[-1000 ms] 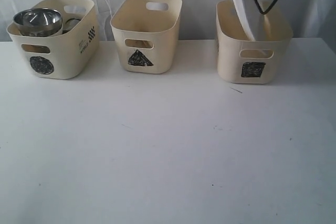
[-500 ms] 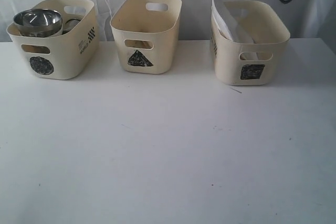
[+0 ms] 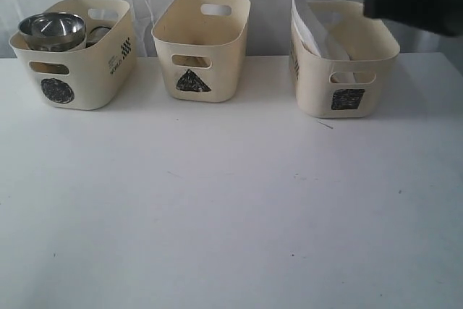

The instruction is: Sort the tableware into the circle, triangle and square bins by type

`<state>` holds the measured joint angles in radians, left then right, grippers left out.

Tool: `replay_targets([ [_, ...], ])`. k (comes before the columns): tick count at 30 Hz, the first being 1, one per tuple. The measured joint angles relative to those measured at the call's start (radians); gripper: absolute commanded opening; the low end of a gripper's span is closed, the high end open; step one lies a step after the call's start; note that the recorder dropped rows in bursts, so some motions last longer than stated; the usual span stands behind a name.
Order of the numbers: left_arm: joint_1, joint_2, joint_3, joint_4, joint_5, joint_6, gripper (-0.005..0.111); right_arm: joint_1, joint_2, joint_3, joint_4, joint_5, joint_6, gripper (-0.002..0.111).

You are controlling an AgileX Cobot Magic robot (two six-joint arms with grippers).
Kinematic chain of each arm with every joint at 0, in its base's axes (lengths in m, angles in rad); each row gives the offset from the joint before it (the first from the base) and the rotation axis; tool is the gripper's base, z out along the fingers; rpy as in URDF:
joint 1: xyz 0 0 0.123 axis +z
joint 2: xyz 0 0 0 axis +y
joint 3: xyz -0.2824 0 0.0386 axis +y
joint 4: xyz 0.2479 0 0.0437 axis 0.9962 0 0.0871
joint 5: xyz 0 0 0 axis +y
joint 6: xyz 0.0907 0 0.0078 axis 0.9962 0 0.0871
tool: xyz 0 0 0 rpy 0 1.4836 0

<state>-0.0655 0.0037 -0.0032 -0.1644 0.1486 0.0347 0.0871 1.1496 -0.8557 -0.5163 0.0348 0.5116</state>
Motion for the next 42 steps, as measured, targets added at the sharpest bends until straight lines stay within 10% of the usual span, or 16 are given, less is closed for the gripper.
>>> replay_targets([
  [14, 0.000, 0.000, 0.000, 0.000, 0.000, 0.000, 0.000, 0.042, -0.829, 0.449, 0.002, 0.367, 0.091, 0.000],
  [42, 0.000, 0.000, 0.000, 0.000, 0.000, 0.000, 0.000, 0.042, -1.143, 0.851, 0.352, 0.195, -0.502, 0.000],
])
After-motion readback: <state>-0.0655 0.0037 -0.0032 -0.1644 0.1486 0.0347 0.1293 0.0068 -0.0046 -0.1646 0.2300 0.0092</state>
